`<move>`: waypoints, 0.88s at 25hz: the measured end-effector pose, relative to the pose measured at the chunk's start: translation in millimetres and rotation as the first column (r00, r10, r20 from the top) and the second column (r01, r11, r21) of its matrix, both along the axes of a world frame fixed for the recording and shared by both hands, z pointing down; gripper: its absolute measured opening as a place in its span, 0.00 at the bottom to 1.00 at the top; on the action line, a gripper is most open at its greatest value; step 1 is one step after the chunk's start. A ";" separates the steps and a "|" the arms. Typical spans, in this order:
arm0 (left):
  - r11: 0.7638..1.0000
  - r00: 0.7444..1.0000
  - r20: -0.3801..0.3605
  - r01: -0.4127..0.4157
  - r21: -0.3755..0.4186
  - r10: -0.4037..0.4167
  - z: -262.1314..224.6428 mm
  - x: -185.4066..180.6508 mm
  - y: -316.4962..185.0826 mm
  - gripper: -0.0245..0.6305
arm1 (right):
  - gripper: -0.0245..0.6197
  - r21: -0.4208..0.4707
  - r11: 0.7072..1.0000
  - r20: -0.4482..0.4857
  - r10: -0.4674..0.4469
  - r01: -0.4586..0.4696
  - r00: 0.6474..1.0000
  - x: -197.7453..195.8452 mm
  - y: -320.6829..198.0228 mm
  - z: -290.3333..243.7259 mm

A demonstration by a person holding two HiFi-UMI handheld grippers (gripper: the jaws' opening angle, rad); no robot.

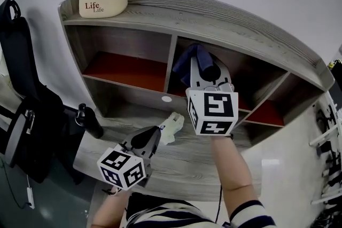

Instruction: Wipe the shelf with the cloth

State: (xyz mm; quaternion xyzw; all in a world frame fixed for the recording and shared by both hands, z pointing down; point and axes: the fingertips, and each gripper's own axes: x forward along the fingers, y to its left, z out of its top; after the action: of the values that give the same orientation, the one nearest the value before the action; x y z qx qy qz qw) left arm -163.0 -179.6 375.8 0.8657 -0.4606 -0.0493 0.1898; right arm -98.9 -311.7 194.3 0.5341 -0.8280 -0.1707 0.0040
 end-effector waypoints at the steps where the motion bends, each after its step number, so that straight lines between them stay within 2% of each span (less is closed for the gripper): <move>1: 1.000 1.000 -0.002 0.002 0.001 -0.002 -0.4 1.7 -1.0 0.06 | 0.11 -0.002 1.000 0.018 -0.016 0.016 1.000 -3.3 -2.5 -1.6; 8: 0.999 1.000 -0.001 0.031 0.008 -0.031 -4.8 6.6 1.5 0.06 | 0.11 -0.019 0.991 0.071 -0.134 0.136 0.988 -30.4 -9.3 -4.4; 13: 0.998 0.998 0.001 0.067 0.010 -0.067 -4.6 -1.7 5.4 0.06 | 0.11 -0.024 0.993 0.016 -0.117 0.117 0.993 -33.3 -18.0 -0.7; 18: 0.997 0.997 0.002 0.079 0.011 -0.079 -4.3 -3.4 8.7 0.06 | 0.11 -0.058 0.996 -0.116 -0.079 0.073 0.990 -37.0 -30.0 13.5; 22: 0.997 0.997 -0.003 0.074 0.012 -0.074 -4.7 -1.7 8.1 0.06 | 0.11 -0.084 0.995 -0.253 -0.072 0.052 0.965 -40.8 -31.0 34.0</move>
State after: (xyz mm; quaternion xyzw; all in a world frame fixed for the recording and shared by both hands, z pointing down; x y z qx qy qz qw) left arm -164.7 -171.5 371.1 0.8491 -0.4918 -0.0602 0.1834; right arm -139.7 -342.7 228.3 0.4809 -0.8428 -0.2062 0.1257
